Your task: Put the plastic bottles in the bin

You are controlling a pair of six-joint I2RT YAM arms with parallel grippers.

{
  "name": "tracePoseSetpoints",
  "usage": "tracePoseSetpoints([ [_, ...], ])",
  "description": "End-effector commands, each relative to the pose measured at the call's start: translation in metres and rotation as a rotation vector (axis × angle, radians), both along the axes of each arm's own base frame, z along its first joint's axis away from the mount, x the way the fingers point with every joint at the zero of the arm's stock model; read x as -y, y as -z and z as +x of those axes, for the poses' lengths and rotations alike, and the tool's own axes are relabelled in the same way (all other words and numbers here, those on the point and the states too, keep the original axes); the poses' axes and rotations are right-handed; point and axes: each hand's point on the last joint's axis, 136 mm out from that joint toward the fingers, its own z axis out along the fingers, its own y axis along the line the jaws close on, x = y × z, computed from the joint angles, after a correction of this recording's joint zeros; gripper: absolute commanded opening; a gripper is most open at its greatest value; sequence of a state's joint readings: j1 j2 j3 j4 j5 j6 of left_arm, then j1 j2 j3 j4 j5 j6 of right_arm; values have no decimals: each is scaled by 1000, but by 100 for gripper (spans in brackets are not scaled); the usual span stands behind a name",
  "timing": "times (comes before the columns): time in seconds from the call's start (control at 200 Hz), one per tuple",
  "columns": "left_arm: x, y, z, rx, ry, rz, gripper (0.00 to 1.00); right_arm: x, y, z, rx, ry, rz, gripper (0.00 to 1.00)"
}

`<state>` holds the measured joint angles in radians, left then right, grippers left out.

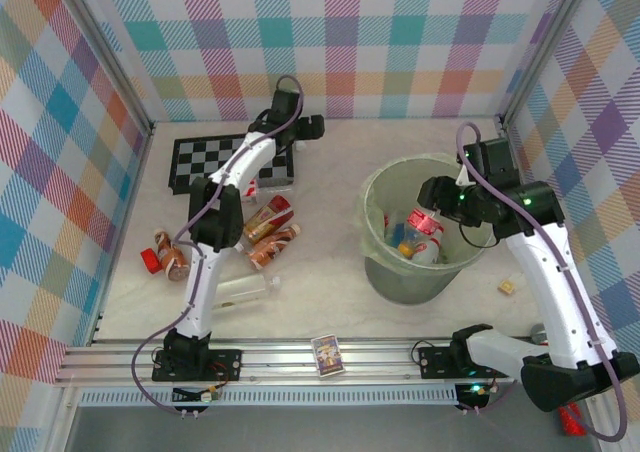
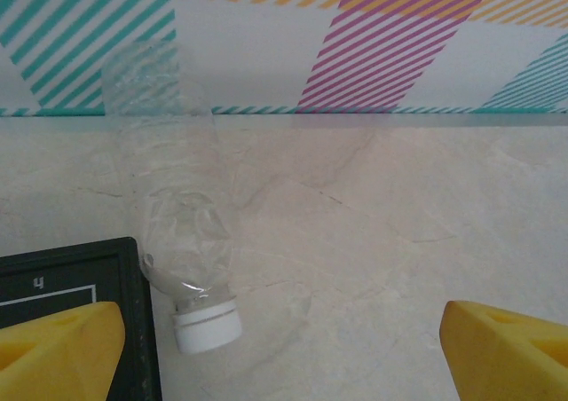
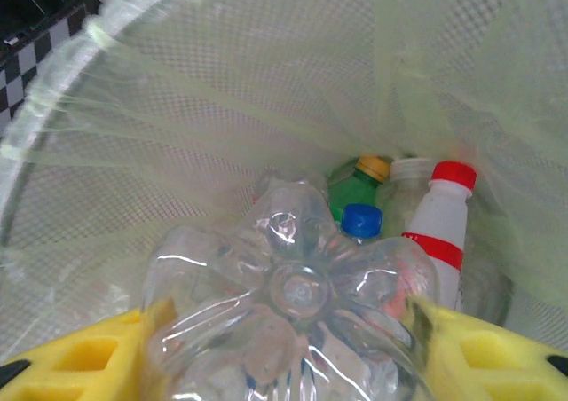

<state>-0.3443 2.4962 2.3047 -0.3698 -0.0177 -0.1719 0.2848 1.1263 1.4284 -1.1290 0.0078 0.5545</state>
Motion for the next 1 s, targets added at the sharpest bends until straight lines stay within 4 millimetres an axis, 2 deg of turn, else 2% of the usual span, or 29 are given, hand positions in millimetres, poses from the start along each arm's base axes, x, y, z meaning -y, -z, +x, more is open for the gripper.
tracePoseSetpoints([
  [0.0, -3, 0, 7, 4, -11, -4, 91, -11, 8, 4, -32, -13, 78, 45],
  [0.08, -2, 3, 12, 15, -11, 0, 92, -14, 19, 1, -71, -23, 90, 55],
  [0.17, 2, 4, 17, 26, 2, -6, 92, -15, 23, -1, -94, -37, 91, 78],
  [0.255, 3, 3, 22, 42, -1, -11, 92, -14, 22, -3, -96, -39, 84, 87],
  [0.535, 5, 10, 42, 87, -40, -44, 90, -12, 21, -6, -90, -49, 72, 89],
  [0.84, 1, 28, 46, 46, -78, -114, 88, -13, 21, -7, -78, -59, 80, 88],
  [0.995, 12, 36, 43, 13, -48, -164, 86, -14, 20, -5, -71, -63, 80, 88],
])
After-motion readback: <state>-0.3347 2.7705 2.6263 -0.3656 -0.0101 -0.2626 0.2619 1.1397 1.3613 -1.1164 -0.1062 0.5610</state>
